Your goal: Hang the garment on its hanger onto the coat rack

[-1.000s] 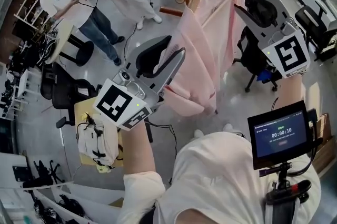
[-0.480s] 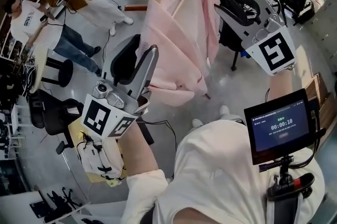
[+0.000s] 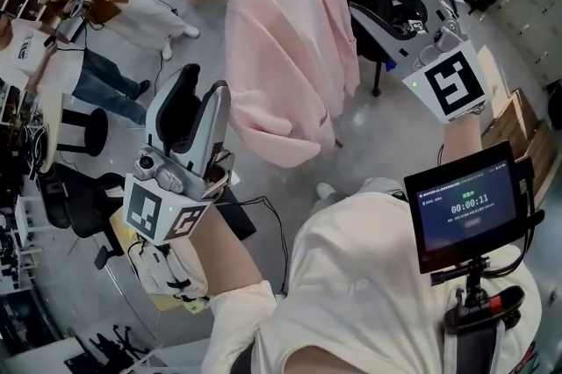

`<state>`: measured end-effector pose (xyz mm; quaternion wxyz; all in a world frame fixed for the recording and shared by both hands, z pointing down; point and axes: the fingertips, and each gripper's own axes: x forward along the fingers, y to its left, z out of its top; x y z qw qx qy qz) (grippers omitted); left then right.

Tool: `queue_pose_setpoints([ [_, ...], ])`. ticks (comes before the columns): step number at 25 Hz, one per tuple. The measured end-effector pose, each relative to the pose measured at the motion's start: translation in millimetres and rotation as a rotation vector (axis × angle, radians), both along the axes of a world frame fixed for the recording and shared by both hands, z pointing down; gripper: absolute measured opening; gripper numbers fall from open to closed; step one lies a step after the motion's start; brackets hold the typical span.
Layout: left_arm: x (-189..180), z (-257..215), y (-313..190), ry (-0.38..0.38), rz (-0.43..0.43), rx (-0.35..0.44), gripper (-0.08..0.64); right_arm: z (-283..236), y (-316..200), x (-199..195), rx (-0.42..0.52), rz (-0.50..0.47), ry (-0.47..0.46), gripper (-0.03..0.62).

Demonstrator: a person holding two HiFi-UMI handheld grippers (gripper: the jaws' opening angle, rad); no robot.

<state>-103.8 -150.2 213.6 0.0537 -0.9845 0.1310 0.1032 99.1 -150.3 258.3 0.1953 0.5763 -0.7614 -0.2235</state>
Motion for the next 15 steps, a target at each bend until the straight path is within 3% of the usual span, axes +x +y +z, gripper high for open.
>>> queue_pose_setpoints([
  [5, -18, 23, 6, -0.025, -0.093, -0.025, 0.149, 9, 12, -4, 0.014, -0.015, -0.034, 0.147],
  [12, -26, 37, 40, 0.021, -0.211, -0.101, 0.149, 10, 46, 11, 0.050, -0.015, -0.131, 0.147],
  [15, -30, 45, 49, 0.026, -0.251, -0.118, 0.149, 16, 55, 9, 0.039, -0.015, -0.126, 0.146],
])
